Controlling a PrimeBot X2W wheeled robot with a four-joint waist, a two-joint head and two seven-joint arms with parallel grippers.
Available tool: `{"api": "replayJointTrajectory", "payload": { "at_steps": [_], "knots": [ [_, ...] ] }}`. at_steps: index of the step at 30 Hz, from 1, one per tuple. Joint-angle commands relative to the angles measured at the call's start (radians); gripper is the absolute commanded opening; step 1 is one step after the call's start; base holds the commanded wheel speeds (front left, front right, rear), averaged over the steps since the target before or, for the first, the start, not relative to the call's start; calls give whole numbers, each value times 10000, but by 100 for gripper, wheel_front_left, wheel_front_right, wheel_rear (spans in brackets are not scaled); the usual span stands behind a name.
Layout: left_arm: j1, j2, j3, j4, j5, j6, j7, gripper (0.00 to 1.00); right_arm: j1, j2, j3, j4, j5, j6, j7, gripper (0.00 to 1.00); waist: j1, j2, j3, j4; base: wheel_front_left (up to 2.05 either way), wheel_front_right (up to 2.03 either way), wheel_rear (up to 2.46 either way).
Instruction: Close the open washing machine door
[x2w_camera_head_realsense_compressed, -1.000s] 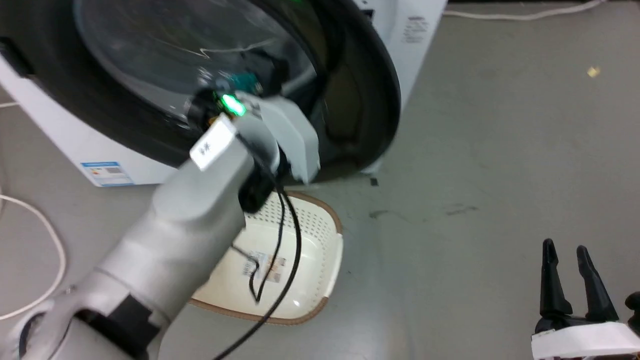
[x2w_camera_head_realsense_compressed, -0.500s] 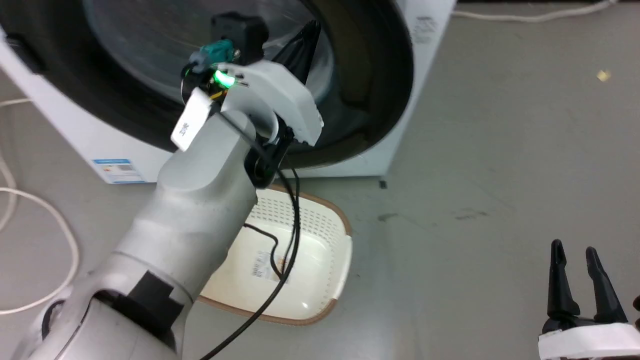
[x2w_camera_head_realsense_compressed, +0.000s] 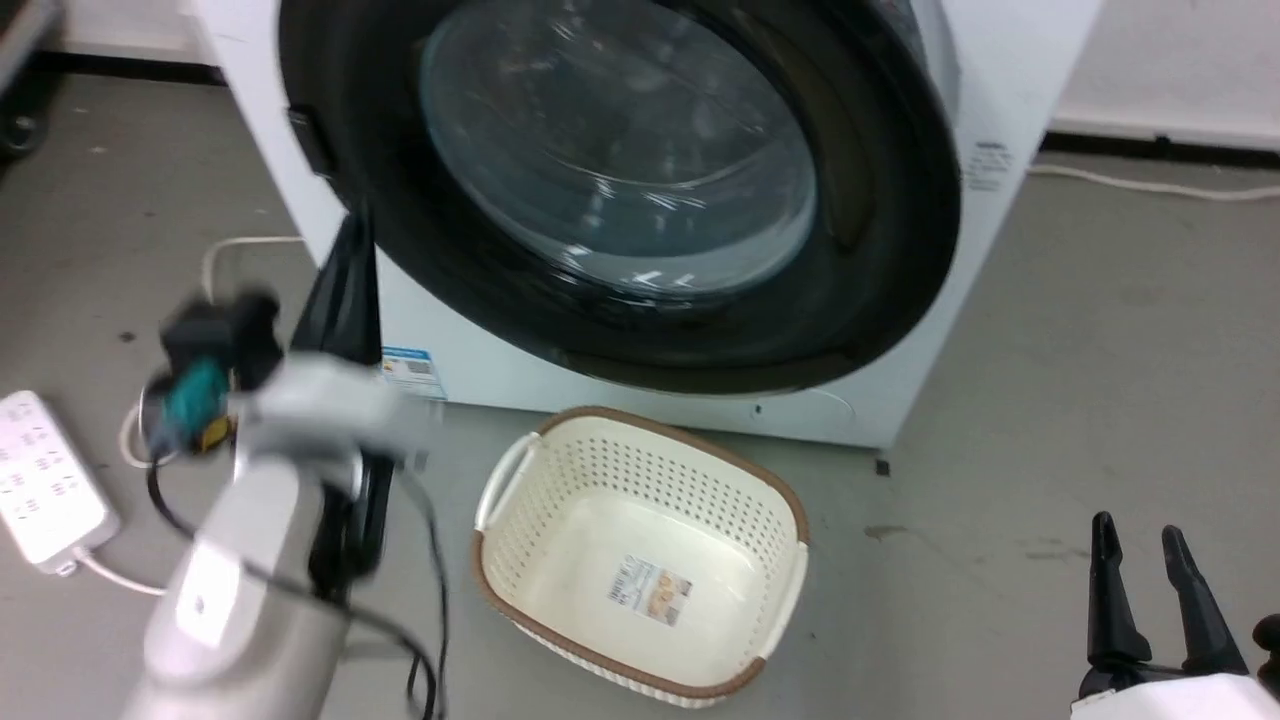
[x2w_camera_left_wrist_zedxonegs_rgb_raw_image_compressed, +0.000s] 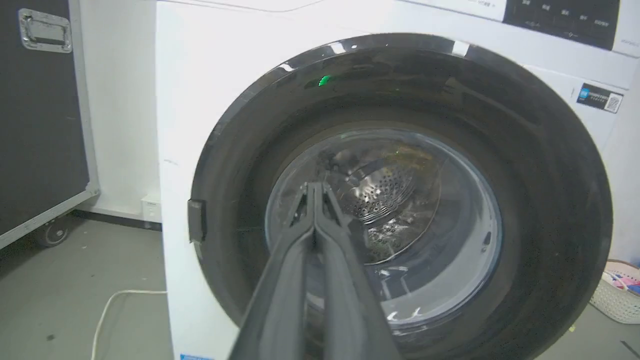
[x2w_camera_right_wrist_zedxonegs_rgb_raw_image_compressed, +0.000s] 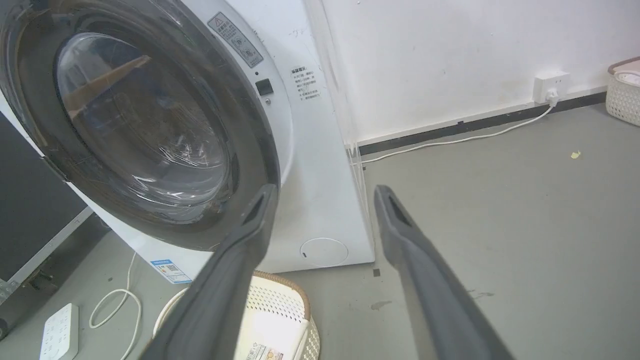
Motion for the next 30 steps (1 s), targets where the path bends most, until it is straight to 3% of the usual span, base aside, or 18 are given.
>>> {"api": "replayJointTrajectory", "payload": {
  "at_steps": [1,2,9,17,18,19,20,21,30],
  "knots": [
    [619,41,145,-162,258,27,-42,0,145,-4,14,23,-52,10,-44,100,2,-1,-225,248,0,0,0],
    [1507,56,341,-301,541,-20,-42,0,209,-4,28,45,-76,10,-44,100,2,-1,-344,323,0,0,0],
    [3275,-63,459,-29,495,-154,-42,0,378,-4,213,121,-169,10,-44,100,2,-1,-668,221,0,0,0],
    [4505,-406,628,34,385,-54,-43,0,573,-4,373,55,-386,10,-44,100,2,-1,-830,143,0,0,0],
    [4566,-448,678,0,392,-34,-43,8,584,-4,353,38,-499,10,-44,100,2,-1,-832,147,0,0,0],
    [4597,-483,736,-61,426,-17,-43,36,582,-4,326,17,-552,10,-44,94,2,-1,-826,159,0,0,0],
    [4619,-516,784,-113,465,-14,-43,91,572,-4,305,-15,-668,10,-44,40,2,-1,-825,172,0,0,0],
    [4622,-544,839,-193,523,-5,-43,100,563,-4,295,-29,-820,10,-44,0,2,-1,-826,188,0,0,0],
    [4476,-705,1100,-857,1172,46,-43,100,-611,-4,562,143,-2386,10,78,0,2,-1,-516,452,0,0,0]
  ]
}}
